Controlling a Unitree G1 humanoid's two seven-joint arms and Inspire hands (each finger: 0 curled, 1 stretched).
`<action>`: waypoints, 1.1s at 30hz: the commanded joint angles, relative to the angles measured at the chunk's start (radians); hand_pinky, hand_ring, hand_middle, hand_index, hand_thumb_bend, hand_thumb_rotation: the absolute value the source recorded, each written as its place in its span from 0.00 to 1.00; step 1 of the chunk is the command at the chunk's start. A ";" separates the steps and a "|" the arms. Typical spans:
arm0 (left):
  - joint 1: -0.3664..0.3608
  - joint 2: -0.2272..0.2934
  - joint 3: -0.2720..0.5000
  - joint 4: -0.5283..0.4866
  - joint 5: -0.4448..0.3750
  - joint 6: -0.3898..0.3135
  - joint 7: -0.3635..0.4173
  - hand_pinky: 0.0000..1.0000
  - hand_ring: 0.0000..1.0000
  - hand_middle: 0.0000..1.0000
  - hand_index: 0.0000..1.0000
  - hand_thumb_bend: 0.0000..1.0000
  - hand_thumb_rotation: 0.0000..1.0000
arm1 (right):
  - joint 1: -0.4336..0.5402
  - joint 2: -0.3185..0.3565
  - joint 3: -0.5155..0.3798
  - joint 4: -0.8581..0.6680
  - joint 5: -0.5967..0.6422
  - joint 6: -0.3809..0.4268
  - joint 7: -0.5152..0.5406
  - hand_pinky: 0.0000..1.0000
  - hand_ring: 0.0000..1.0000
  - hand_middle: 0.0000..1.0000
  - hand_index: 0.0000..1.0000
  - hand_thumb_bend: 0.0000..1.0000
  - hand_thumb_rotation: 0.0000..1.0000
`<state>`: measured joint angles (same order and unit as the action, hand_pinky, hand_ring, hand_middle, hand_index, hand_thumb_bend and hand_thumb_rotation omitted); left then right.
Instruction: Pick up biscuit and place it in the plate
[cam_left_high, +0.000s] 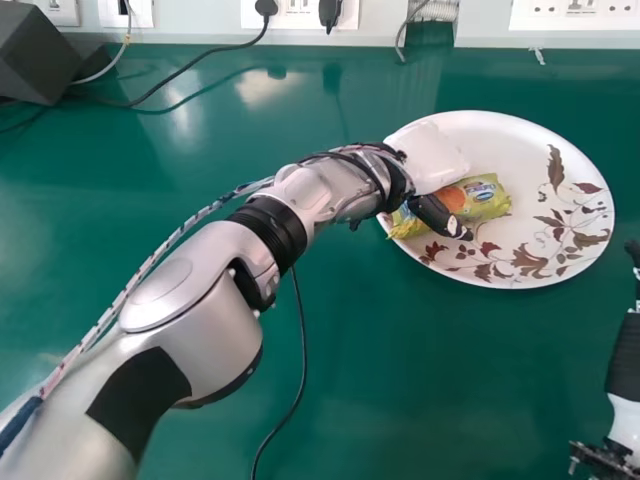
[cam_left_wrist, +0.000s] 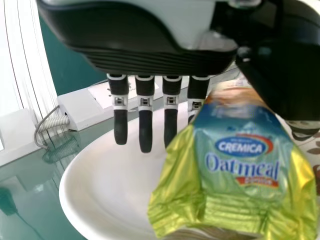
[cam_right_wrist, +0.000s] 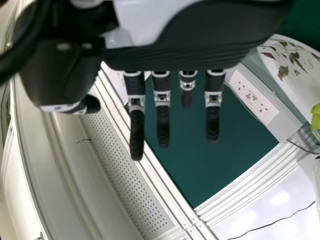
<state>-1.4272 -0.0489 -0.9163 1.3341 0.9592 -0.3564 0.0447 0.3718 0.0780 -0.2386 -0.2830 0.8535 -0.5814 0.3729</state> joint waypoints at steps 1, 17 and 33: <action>0.066 -0.007 -0.015 0.019 0.015 -0.014 -0.051 0.73 0.73 0.78 0.78 1.00 0.62 | -0.021 0.053 -0.010 0.021 -0.009 -0.022 0.017 0.60 0.71 0.69 0.50 0.52 0.06; 0.040 0.023 0.014 0.019 -0.003 -0.014 -0.036 0.93 0.89 0.90 0.89 1.00 0.66 | -0.032 0.042 -0.020 0.047 -0.025 -0.043 0.051 0.61 0.70 0.69 0.50 0.52 0.05; 0.045 0.056 0.059 0.011 -0.047 -0.049 -0.030 1.00 0.95 0.95 0.96 1.00 0.65 | -0.052 0.040 -0.026 0.069 -0.034 -0.047 0.057 0.60 0.71 0.73 0.63 0.64 0.02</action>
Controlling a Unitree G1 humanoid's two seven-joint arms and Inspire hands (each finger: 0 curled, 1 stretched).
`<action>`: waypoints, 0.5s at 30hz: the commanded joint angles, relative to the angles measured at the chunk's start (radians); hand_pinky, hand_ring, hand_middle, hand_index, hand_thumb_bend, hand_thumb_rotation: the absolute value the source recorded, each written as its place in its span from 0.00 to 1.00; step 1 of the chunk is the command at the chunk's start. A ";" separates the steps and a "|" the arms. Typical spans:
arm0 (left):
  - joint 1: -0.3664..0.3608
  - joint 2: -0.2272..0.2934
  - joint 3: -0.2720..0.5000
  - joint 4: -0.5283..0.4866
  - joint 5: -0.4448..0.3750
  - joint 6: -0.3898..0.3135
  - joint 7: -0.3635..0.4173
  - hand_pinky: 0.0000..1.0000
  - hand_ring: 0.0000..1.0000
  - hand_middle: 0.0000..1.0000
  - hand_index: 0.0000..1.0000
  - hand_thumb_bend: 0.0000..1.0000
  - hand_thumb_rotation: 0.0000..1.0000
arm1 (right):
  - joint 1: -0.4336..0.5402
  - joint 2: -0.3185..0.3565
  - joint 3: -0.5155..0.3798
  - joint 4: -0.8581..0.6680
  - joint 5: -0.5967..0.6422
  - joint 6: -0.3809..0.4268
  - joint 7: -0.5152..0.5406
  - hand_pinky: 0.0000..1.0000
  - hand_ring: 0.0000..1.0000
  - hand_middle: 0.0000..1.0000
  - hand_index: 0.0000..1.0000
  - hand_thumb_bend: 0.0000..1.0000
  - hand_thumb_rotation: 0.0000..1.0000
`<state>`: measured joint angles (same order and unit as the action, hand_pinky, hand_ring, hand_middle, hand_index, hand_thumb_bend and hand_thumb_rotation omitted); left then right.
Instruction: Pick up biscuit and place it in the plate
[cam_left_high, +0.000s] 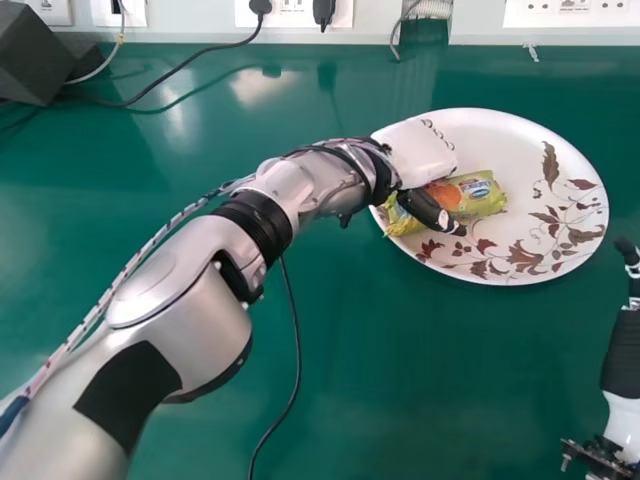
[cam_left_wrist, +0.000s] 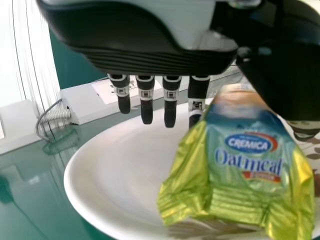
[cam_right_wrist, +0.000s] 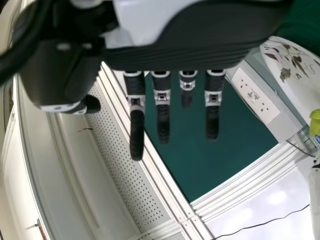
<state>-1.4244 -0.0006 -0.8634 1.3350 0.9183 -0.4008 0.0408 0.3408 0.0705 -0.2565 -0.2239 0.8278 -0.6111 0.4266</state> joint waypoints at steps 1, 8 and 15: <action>0.046 0.007 0.013 0.009 -0.012 -0.007 -0.028 1.00 0.95 0.95 0.97 1.00 0.66 | -0.022 0.047 -0.008 0.011 -0.007 -0.018 0.005 0.60 0.71 0.73 0.66 0.67 0.01; 0.062 0.016 0.078 0.002 -0.065 -0.019 -0.040 1.00 0.96 0.99 1.00 1.00 0.67 | -0.027 0.044 -0.008 0.017 -0.010 -0.022 0.011 0.64 0.78 0.79 0.74 0.73 0.00; 0.065 0.030 0.103 -0.003 -0.079 -0.036 -0.031 0.99 0.97 1.00 1.00 1.00 0.68 | -0.026 0.050 -0.006 0.016 -0.018 -0.029 0.003 0.65 0.79 0.81 0.75 0.74 0.00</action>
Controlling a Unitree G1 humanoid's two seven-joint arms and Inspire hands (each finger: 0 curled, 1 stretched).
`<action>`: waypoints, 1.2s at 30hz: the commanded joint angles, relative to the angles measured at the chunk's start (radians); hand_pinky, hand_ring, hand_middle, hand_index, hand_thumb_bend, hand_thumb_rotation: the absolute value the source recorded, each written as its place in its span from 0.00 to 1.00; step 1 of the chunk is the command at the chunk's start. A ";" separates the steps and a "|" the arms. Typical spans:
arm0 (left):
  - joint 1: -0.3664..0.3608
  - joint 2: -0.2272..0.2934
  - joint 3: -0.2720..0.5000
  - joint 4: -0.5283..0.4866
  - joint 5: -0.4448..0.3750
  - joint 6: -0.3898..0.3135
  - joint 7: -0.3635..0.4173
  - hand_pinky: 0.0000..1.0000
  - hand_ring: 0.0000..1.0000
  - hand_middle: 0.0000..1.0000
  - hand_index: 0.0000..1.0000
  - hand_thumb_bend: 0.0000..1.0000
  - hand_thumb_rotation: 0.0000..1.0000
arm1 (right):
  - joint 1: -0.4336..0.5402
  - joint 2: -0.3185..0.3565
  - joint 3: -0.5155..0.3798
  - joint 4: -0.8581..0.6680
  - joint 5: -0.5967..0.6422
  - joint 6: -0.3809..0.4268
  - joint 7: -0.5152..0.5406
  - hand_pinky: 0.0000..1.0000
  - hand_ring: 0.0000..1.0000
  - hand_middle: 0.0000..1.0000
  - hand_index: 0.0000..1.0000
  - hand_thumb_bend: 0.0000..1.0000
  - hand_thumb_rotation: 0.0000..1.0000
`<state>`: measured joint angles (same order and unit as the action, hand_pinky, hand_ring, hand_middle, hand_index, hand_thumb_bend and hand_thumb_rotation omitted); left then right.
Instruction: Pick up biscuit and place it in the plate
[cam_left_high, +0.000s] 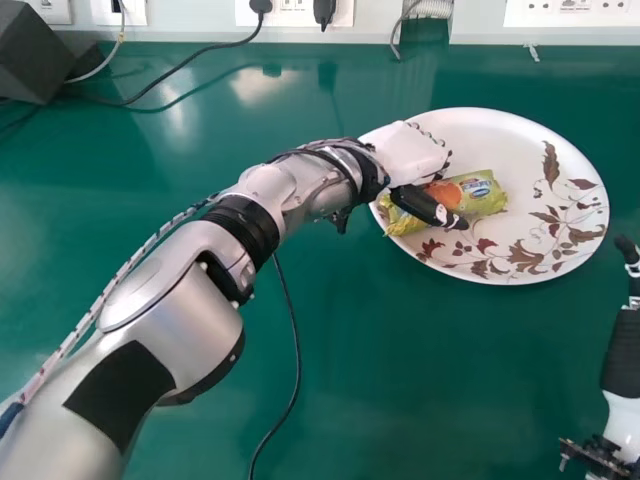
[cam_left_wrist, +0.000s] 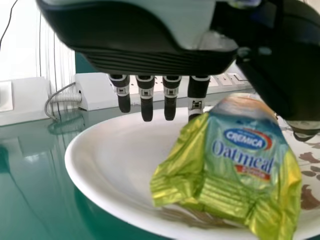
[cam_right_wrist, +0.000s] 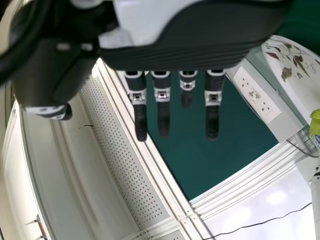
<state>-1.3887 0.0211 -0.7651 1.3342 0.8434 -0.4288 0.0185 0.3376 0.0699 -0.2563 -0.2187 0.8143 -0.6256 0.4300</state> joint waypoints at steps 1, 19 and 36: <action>0.030 0.011 0.008 -0.003 -0.006 -0.010 -0.009 0.99 0.97 0.99 1.00 1.00 0.68 | -0.022 0.051 -0.005 0.009 -0.003 -0.014 -0.001 0.65 0.79 0.81 0.75 0.74 0.00; 0.047 0.051 0.109 -0.011 -0.081 -0.040 -0.009 1.00 1.00 1.00 0.99 1.00 0.64 | -0.015 0.042 -0.003 0.012 0.018 0.009 0.012 0.60 0.75 0.78 0.75 0.73 0.00; 0.069 0.070 0.201 -0.026 -0.165 -0.073 -0.036 1.00 1.00 1.00 0.99 1.00 0.64 | -0.017 0.032 -0.010 0.014 0.015 0.011 0.015 0.56 0.69 0.73 0.74 0.76 0.00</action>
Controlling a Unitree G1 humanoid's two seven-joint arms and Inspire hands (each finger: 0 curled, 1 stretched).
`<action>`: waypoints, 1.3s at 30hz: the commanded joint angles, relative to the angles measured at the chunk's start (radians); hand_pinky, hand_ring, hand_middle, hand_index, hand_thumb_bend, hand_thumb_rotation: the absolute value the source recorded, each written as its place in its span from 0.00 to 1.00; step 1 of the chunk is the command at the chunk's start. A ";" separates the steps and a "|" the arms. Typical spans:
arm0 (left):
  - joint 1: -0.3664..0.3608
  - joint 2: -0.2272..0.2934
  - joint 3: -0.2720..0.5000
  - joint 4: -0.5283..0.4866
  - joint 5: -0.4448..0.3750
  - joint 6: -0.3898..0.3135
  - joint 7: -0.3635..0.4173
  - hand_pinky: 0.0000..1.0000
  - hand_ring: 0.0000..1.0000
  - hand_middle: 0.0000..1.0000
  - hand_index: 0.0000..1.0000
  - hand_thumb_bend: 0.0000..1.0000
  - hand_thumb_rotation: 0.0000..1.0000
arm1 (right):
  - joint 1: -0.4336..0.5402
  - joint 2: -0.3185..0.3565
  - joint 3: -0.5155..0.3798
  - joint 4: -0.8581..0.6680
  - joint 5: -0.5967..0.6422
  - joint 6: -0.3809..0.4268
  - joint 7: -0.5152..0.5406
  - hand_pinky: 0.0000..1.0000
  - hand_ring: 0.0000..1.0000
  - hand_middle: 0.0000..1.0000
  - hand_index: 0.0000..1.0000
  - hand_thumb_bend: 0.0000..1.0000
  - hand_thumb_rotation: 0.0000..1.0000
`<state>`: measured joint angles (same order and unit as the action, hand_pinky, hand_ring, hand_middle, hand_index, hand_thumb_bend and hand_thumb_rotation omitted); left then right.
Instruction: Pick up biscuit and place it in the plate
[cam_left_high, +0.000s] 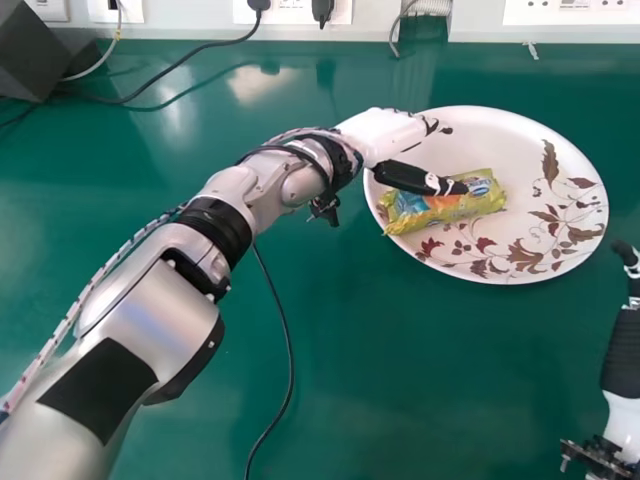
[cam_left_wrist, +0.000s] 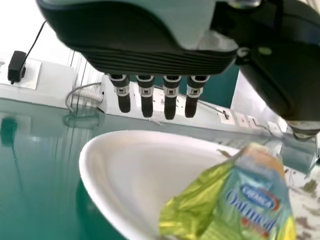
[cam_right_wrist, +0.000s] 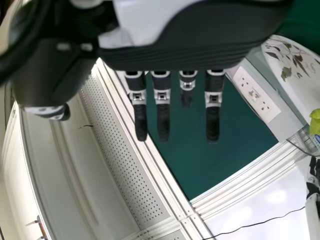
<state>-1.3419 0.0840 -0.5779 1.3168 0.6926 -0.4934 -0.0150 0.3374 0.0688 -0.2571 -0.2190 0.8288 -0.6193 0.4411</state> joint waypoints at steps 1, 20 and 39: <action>0.023 0.008 0.017 -0.009 -0.017 -0.008 -0.006 1.00 1.00 1.00 0.99 1.00 0.64 | -0.016 0.033 -0.009 0.015 0.002 0.006 0.006 0.56 0.69 0.73 0.74 0.76 0.00; 0.059 0.043 0.101 -0.053 -0.115 -0.094 -0.055 1.00 1.00 1.00 1.00 1.00 0.65 | -0.004 0.034 -0.004 0.012 0.003 0.007 0.017 0.58 0.73 0.76 0.74 0.76 0.00; 0.148 0.071 0.246 -0.089 -0.274 -0.180 -0.166 1.00 0.98 1.00 1.00 1.00 0.64 | 0.000 0.033 -0.014 0.017 0.021 0.026 0.044 0.69 0.80 0.80 0.74 0.75 0.00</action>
<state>-1.2228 0.1481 -0.3483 1.2433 0.4409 -0.6580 -0.1646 0.3385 0.0686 -0.2628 -0.2189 0.8373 -0.6026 0.4771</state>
